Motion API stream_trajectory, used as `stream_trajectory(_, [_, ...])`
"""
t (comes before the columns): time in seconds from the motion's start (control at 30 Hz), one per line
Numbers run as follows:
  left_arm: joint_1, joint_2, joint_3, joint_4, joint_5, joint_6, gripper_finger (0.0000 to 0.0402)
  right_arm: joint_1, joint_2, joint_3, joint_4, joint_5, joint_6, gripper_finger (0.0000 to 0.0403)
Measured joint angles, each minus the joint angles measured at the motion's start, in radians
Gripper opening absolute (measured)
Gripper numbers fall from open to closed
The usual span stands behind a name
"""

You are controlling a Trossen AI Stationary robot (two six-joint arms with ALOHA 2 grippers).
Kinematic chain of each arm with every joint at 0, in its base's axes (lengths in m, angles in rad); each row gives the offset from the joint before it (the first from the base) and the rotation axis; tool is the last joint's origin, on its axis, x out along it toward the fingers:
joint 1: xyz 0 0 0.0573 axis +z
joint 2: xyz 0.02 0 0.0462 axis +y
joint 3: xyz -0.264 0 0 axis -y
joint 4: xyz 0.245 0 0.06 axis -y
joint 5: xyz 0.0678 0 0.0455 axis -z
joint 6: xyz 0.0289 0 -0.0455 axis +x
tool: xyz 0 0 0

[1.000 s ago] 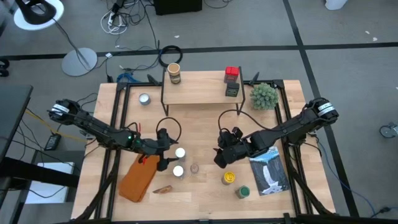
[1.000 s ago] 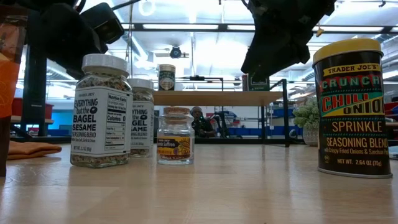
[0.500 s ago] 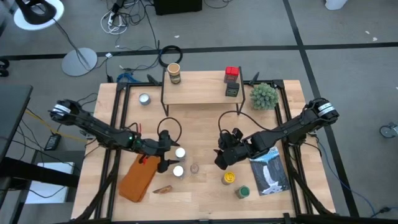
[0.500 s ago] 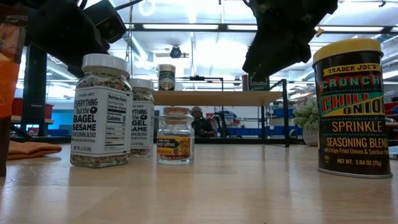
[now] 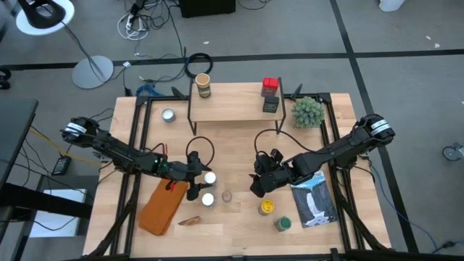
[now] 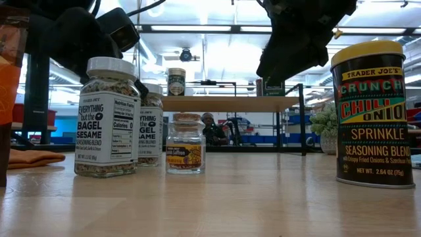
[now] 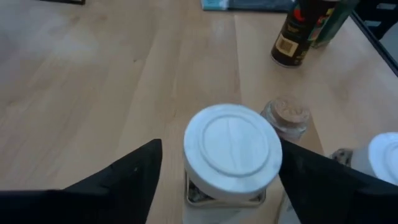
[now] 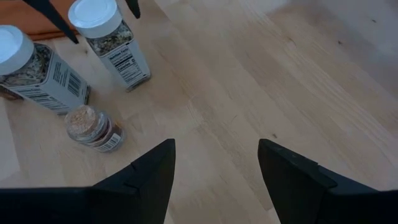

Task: Shelf spices
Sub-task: Put the white seasoning bottle on the shelf

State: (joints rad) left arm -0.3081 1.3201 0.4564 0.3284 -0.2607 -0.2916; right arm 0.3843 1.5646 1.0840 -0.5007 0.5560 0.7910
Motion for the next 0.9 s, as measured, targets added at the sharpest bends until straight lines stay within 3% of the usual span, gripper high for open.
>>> stream_trajectory(0.37, [0.000,0.000,0.000,0.006,0.002,0.002,0.0225,0.000,0.000,0.000,0.000,0.000,-0.009,0.0229])
stream_trajectory(0.67, [0.002,0.000,0.063,-0.035,0.012,0.065,0.0215,0.000,0.000,0.000,-0.002,0.000,-0.009,0.0229])
stream_trajectory(0.8, [0.024,0.000,0.161,-0.155,0.015,0.107,0.0215,0.000,0.000,0.000,-0.002,0.000,-0.009,0.0229])
stream_trajectory(0.9, [0.062,0.000,0.275,-0.338,0.027,0.112,0.0215,0.000,0.000,0.000,-0.002,0.000,-0.009,0.0229])
